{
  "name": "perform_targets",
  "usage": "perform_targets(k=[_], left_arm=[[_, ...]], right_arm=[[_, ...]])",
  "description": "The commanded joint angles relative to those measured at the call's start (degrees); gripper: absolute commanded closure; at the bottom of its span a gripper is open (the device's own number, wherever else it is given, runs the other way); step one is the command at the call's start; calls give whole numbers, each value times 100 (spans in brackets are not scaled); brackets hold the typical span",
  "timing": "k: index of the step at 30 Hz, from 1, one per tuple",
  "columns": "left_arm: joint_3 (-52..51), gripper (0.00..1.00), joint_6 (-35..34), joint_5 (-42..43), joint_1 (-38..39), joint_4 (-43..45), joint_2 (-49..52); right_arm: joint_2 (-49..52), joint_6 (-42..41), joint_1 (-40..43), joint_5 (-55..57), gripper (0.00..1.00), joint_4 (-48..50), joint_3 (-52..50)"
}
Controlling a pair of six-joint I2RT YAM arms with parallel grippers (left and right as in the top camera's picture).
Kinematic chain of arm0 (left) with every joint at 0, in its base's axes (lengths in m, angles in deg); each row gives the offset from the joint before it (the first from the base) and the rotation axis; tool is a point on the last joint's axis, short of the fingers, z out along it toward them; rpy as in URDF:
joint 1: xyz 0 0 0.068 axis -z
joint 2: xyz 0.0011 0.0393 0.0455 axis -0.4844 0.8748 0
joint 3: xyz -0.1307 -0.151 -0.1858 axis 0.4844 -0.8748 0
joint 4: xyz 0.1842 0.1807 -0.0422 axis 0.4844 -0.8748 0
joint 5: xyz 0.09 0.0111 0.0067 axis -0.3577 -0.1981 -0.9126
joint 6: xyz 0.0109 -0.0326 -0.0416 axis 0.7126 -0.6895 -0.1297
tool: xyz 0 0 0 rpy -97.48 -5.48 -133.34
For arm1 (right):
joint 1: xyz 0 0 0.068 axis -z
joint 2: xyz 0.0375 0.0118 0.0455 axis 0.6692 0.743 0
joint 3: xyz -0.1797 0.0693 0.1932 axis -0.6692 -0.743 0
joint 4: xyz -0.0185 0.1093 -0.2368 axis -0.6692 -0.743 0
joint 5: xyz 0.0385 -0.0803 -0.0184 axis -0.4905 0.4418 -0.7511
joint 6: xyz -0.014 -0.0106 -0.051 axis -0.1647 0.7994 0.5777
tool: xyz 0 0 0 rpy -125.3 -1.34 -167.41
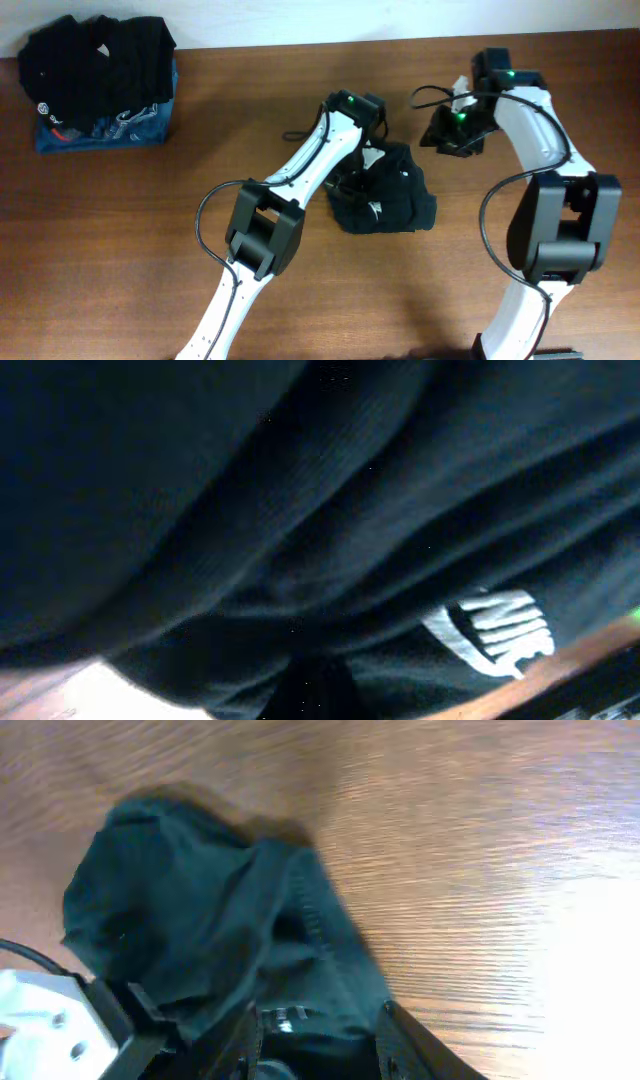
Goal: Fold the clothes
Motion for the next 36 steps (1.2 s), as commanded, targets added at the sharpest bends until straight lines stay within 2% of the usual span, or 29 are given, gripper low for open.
perform_targets(k=[1, 6, 17, 24, 27, 30, 36], left_arm=[[-313, 99, 48, 216, 13, -92, -199], [-332, 99, 74, 170, 13, -688, -201], [-164, 99, 90, -133, 13, -651, -376], [74, 99, -2, -369, 15, 448, -1008], [-243, 99, -24, -9, 17, 831, -949], [-975, 99, -85, 109, 46, 1320, -942], [-1950, 99, -107, 315, 83, 1554, -942]], right_arm=[[-142, -31, 151, -118, 58, -26, 66], [-142, -26, 149, -116, 58, 2, 66], [-142, -22, 149, -114, 57, 24, 66], [-142, -22, 149, -111, 57, 70, 66], [-142, -22, 149, -111, 57, 68, 66], [-142, -22, 149, -111, 57, 68, 66], [-142, -22, 149, -111, 57, 68, 66]])
